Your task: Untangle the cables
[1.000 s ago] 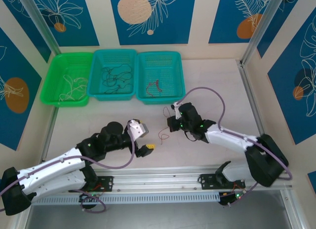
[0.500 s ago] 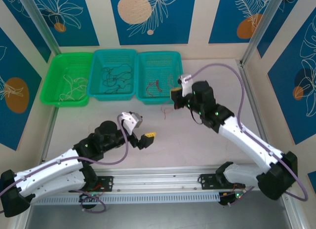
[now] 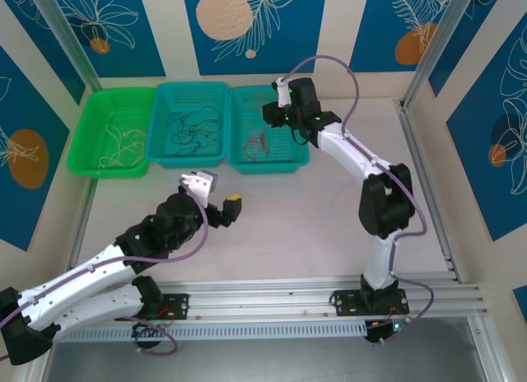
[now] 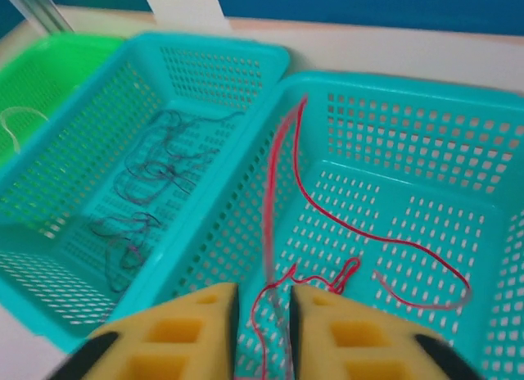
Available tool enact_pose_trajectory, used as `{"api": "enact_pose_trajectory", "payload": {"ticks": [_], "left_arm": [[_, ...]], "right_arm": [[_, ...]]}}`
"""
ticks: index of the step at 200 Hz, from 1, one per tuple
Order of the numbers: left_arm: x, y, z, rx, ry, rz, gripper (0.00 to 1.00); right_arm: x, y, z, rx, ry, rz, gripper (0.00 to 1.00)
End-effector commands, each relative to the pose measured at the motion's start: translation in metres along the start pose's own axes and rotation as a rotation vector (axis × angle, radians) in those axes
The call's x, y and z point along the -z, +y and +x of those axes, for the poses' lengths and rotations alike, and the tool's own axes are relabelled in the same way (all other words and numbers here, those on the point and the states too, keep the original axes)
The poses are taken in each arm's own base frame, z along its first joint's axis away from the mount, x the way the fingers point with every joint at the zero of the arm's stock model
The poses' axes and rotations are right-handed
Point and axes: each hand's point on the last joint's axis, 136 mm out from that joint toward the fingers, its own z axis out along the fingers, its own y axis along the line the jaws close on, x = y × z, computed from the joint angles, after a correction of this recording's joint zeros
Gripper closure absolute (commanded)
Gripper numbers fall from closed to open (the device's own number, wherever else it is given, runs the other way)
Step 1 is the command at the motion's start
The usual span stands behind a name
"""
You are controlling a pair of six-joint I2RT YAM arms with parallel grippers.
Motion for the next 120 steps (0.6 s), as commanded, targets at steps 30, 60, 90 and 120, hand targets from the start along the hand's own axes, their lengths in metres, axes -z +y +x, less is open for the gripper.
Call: {"api": "enact_pose_trajectory", "payload": {"ticks": [30,60,90,120], "left_arm": [[0.002,0.029,0.006,0.086,0.000,-0.102,0.00],[-0.006,0.052,0.015,0.123,-0.016,-0.179,0.01],[-0.007,0.101,0.022,0.135,-0.036,-0.340,0.01],[0.000,0.146,0.023,0.043,-0.055,-0.513,0.00]], "right_arm": [[0.013,0.001,-0.017,-0.097,0.013,-0.006,0.55],[0.063,0.002,-0.006,-0.098,-0.071,0.012,0.55],[0.132,-0.017,0.031,-0.085,-0.178,0.135,0.55],[0.199,-0.062,0.079,-0.098,-0.273,0.347,0.50]]}}
